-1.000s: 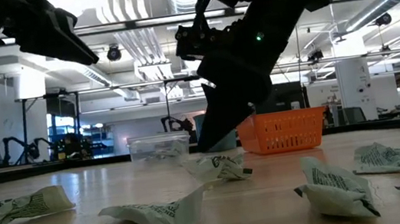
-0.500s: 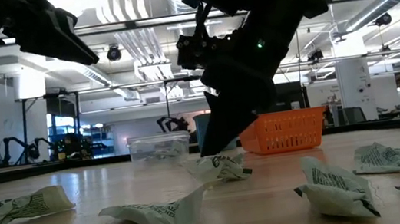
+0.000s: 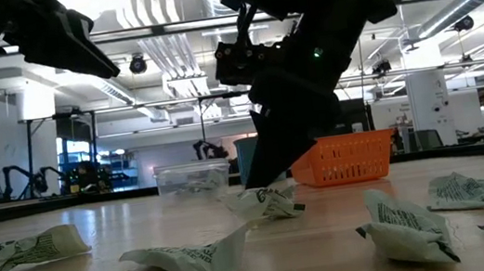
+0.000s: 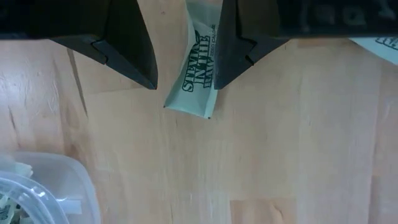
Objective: Pick and place items into bin
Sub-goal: Put the stevia packet into the orange bin
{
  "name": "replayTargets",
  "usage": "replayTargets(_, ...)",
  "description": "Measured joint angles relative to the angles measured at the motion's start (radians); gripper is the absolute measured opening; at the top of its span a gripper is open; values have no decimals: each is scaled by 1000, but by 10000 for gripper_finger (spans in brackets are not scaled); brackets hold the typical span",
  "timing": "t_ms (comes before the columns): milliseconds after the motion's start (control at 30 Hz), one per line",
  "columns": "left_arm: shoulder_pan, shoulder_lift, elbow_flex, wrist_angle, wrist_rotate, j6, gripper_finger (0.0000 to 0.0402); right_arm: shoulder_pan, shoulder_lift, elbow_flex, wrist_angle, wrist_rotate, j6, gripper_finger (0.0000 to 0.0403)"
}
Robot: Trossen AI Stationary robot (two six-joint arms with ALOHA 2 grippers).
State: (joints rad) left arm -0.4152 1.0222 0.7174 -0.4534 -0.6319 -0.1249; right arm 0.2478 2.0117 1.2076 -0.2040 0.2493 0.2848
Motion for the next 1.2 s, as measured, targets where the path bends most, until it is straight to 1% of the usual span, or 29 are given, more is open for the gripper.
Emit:
replayTargets(567, 0, 0, 0, 1, 0, -1, 118, 0, 0, -1, 10, 0, -3, 148)
replayTargets(733, 0, 0, 0, 1, 0, -1, 118, 0, 0, -13, 46, 1, -21, 148)
replayTargets(1200, 0, 0, -2, 0, 0, -1, 118, 1, 0, -39, 63, -11, -24, 148)
